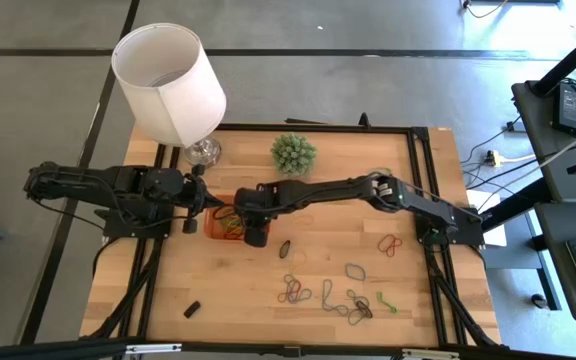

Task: Pick and place rubber bands into bin
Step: Put the red rubber band into the orange bin, then put the black rubber band into the orange bin

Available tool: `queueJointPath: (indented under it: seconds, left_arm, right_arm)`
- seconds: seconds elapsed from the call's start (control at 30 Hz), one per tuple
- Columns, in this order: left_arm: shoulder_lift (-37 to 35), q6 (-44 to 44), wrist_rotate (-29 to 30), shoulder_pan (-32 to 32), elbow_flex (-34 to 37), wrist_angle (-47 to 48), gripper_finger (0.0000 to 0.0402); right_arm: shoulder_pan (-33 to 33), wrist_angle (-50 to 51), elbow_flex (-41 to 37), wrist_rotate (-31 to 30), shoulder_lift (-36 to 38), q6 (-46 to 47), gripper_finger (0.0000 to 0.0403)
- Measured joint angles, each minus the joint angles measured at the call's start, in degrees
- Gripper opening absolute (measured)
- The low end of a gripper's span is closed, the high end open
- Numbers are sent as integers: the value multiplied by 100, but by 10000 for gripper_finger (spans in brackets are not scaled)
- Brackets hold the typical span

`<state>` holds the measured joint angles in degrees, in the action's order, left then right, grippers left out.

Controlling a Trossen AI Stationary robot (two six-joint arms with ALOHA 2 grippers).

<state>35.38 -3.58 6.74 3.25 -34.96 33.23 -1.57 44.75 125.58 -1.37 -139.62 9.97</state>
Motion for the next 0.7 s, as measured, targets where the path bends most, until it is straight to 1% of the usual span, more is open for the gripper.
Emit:
queueJointPath:
  seconds: [0.2, 0.3, 0.37, 0.43, 0.53, 0.63, 0.7]
  left_arm:
    - [0, -1, 15, 0, -2, 0, 2]
    - [1, 1, 17, 2, 0, 0, 2]
    - [2, 118, 9, 2, -1, 0, 2]
    - [8, 210, 11, 2, 0, -2, 2]
    - [104, 261, 17, 63, -7, -1, 2]
    - [401, 438, 142, 274, -114, 2, 2]
    - [675, 539, 235, 443, -223, -5, 2]
  right_arm:
    - [33, 87, 2, 0, 60, -2, 116]
    - [40, 374, 152, 0, 62, -4, 132]
    - [40, 531, 285, -7, 77, -24, 134]
    - [40, 687, 380, -95, 95, -77, 130]
    - [19, 873, 532, -150, 146, -467, 109]
    - [-14, 1028, 521, -160, 378, -771, 76]
    - [-18, 1193, 355, -192, 563, -870, 47]
